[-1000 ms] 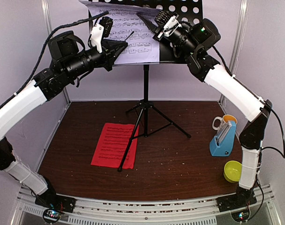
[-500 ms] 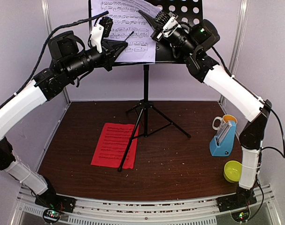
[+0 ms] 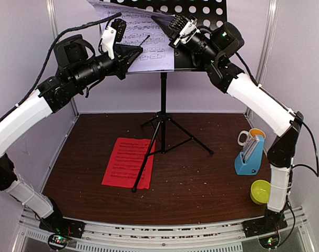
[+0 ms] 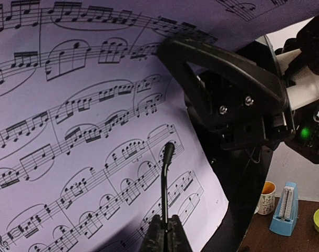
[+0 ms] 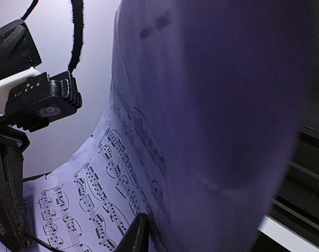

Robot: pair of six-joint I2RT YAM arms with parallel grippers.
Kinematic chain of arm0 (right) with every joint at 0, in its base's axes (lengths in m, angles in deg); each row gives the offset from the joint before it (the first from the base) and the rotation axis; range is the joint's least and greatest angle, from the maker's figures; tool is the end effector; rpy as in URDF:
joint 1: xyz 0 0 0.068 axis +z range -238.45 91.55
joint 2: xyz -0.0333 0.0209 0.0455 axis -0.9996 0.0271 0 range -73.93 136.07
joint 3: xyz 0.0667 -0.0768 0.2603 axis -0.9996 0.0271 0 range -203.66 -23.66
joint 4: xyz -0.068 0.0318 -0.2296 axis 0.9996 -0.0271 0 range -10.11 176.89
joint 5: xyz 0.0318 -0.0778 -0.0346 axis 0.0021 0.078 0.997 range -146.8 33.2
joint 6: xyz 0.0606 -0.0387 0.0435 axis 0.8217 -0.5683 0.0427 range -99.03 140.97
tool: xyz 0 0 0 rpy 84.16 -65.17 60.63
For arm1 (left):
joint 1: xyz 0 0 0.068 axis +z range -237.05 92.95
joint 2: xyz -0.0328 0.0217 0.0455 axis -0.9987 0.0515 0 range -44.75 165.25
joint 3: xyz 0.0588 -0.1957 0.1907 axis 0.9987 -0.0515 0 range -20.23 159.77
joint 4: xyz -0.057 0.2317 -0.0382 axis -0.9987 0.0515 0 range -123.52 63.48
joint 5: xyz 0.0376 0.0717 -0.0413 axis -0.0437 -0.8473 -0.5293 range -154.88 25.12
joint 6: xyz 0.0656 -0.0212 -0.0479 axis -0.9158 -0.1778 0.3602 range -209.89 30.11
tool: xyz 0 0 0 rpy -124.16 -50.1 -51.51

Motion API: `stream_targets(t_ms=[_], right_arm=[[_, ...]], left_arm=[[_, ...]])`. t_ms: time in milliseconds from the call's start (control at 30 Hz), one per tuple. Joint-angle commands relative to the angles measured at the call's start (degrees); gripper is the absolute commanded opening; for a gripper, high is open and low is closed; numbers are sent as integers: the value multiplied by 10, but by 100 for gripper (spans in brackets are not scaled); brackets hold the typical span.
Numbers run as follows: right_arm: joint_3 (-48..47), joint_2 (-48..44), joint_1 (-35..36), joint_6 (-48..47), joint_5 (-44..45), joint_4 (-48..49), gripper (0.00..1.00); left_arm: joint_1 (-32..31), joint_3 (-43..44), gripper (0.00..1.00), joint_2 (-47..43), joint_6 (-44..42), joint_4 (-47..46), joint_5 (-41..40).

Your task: Set up the instrument practice props

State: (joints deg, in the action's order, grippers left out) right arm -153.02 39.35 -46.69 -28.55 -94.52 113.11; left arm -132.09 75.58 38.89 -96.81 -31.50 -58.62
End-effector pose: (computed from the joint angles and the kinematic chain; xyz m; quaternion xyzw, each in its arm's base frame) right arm 0.2856 0.3154 0.5709 -0.4803 0.0561 0.0718 0.8724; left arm 0.2351 -0.2467 0.5146 0.3184 0.5577 -0.2832 0.7123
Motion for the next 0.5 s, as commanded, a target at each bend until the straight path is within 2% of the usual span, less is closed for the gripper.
stream_targets(t_ms=[0, 233, 467], right_arm=[[3, 2, 3, 4, 1, 12, 24], [7, -2, 4, 12, 9, 25, 32], [12, -4, 3, 12, 16, 30, 35]], left_arm=[[-4, 11, 0, -5, 2, -31, 19], [-5, 10, 0, -8, 7, -28, 7], [-4, 10, 26, -12, 11, -21, -1]])
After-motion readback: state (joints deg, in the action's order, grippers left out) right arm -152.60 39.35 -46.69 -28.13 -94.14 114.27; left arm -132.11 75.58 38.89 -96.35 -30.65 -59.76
